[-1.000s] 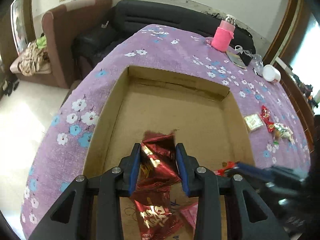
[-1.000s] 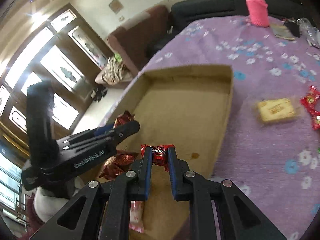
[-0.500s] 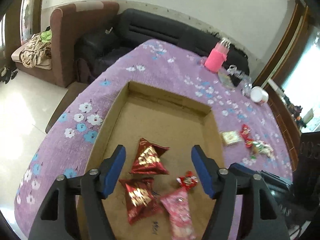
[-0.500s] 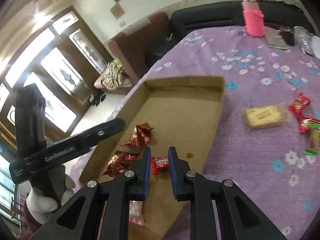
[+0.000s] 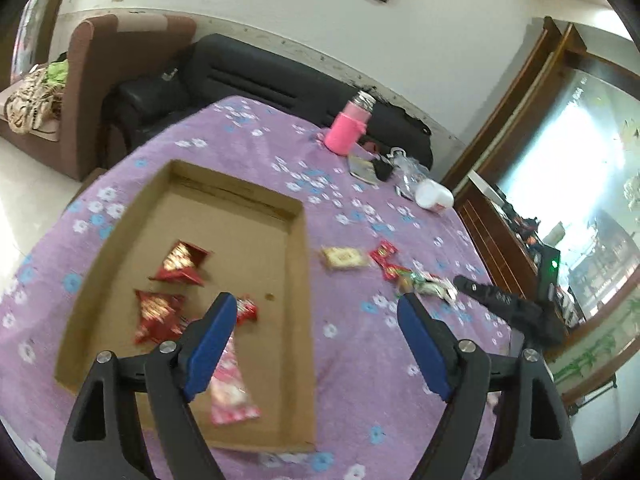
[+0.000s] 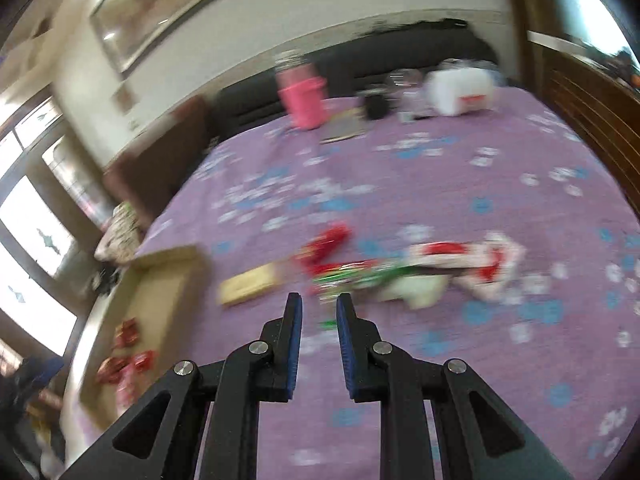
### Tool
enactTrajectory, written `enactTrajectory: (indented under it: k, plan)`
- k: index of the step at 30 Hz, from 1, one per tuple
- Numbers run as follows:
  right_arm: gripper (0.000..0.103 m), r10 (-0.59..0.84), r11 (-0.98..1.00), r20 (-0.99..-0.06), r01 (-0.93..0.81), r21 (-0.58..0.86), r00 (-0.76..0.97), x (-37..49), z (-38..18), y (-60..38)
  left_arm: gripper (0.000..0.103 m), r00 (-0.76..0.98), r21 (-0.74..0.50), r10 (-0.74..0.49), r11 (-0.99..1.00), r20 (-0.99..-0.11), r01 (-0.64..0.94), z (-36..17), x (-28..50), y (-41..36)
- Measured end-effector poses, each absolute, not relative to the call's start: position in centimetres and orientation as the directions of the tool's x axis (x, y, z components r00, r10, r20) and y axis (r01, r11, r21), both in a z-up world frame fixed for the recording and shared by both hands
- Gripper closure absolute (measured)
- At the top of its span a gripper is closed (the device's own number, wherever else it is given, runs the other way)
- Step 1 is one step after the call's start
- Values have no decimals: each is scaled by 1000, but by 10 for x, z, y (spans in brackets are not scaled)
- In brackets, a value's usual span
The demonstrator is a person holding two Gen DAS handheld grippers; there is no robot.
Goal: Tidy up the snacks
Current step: 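Grasp the long red black-label packet with the right gripper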
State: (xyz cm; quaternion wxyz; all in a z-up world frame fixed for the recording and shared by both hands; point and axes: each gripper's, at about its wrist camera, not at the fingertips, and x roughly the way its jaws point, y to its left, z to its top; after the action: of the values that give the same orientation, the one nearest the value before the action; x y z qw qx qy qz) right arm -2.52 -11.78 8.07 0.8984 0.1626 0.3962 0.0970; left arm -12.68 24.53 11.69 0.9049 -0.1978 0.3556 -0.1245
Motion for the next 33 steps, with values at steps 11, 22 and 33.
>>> enactTrajectory:
  k: [11, 22, 33]
  plan:
    - [66, 252, 949, -747, -5, 316, 615, 52, 59, -104, 21, 664, -437, -402, 891, -631, 124, 104, -120, 214]
    - [72, 360, 932, -838, -205, 299, 411, 43, 34, -63, 21, 651, -434, -406, 892, -642, 128, 99, -115, 213]
    - [69, 430, 902, -753, -204, 380, 498, -38, 54, -129, 21, 610, -438, -446, 882, -655, 175, 89, -114, 189]
